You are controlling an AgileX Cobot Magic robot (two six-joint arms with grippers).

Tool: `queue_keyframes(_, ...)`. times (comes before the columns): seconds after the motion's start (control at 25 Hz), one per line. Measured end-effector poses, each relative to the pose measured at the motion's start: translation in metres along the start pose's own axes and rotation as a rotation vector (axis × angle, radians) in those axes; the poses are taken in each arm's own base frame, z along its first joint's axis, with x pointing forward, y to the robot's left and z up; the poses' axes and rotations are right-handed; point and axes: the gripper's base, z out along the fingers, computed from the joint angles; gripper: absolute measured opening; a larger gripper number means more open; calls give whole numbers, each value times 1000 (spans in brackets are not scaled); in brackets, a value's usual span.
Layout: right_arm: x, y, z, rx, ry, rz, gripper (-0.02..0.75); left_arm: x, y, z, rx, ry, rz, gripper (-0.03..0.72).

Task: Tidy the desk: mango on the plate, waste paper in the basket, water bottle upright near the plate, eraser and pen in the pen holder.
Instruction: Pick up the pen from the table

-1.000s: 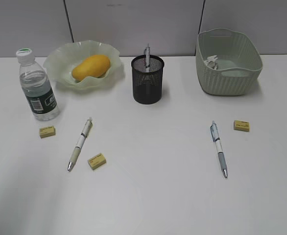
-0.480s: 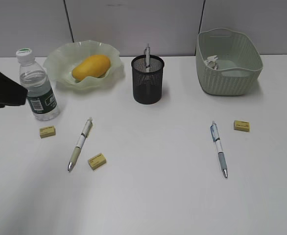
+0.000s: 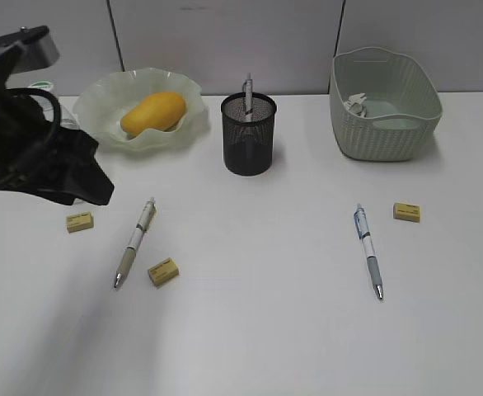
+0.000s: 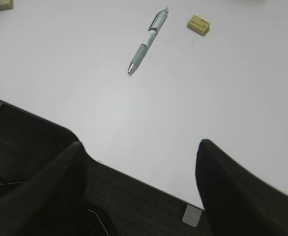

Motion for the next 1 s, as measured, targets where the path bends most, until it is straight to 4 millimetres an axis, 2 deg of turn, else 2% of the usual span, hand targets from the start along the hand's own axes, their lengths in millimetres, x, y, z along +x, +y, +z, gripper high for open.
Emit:
queue_keyframes(0.36,0,0,0,0,-2,0,540,-35,-5,52,-137,132,18,387)
queue_keyframes(0.64,0,0,0,0,-3,0,539,-42,9,94,-217,234,4,387)
queue_keyframes(1.0,0,0,0,0,-3,0,538,-46,20,133,-243,252,12,387)
